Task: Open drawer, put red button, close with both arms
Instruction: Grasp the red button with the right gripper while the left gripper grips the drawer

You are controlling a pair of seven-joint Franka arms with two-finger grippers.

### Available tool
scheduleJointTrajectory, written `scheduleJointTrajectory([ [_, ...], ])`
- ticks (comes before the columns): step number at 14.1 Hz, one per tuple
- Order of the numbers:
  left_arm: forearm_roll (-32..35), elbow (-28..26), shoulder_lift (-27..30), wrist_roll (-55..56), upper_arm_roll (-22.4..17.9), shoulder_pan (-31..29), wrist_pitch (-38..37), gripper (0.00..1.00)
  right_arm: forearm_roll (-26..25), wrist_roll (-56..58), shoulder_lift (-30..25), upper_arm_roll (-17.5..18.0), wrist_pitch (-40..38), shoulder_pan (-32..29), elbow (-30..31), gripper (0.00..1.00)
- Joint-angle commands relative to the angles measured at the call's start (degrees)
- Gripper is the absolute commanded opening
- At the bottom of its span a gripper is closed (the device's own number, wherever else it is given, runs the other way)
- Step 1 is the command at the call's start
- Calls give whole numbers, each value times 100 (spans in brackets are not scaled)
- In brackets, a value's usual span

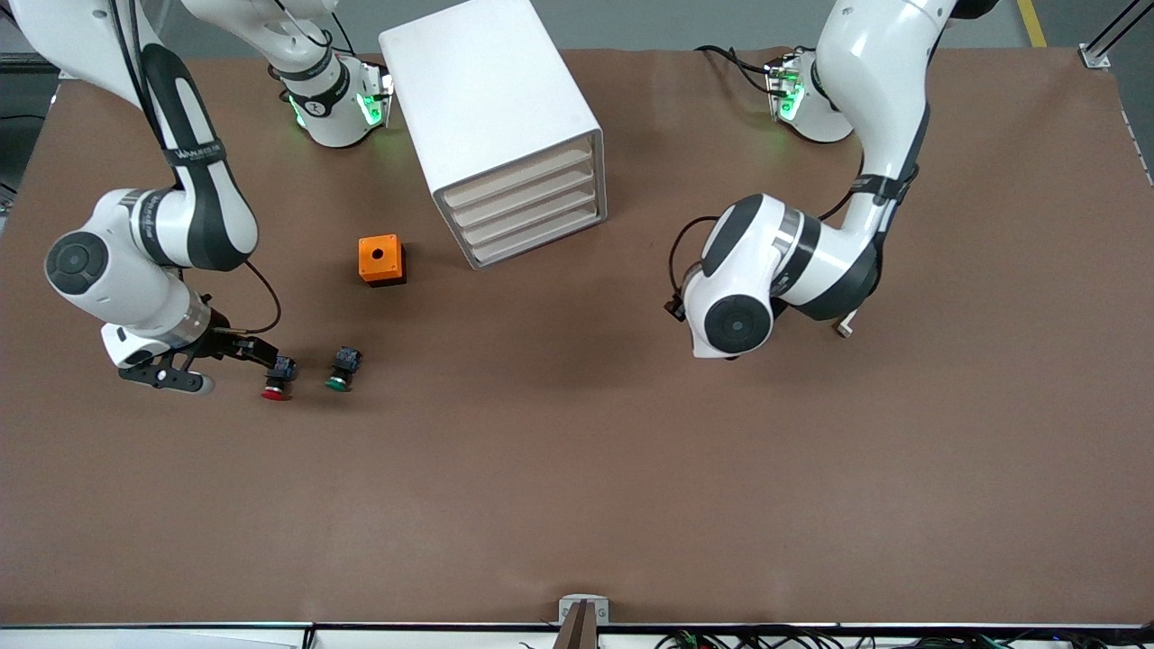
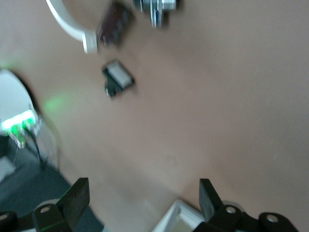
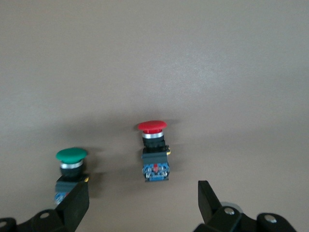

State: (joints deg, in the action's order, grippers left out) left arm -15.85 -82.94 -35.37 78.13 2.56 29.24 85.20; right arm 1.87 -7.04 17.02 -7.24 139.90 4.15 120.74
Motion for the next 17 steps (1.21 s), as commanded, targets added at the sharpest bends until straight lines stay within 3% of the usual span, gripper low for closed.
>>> scheduleJointTrajectory([
  [1,-794,295,-268,709,-54,38,-285,100,129,-43,432,47,379,-64,-25,100],
  [5,-1928,304,-391,1764,-80,-102,-285,100,129,-34,723,47,547,-64,-25,100],
  [9,-2552,454,-593,2688,-63,-120,-495,100,129,-17,1048,47,723,-90,-42,100],
  [15,-3625,656,-1129,4121,-36,-50,-505,98,331,-43,1084,56,671,-29,-25,100],
  [17,-3863,656,-1252,4446,-28,73,-513,93,331,-8,1102,56,670,-20,-25,95],
])
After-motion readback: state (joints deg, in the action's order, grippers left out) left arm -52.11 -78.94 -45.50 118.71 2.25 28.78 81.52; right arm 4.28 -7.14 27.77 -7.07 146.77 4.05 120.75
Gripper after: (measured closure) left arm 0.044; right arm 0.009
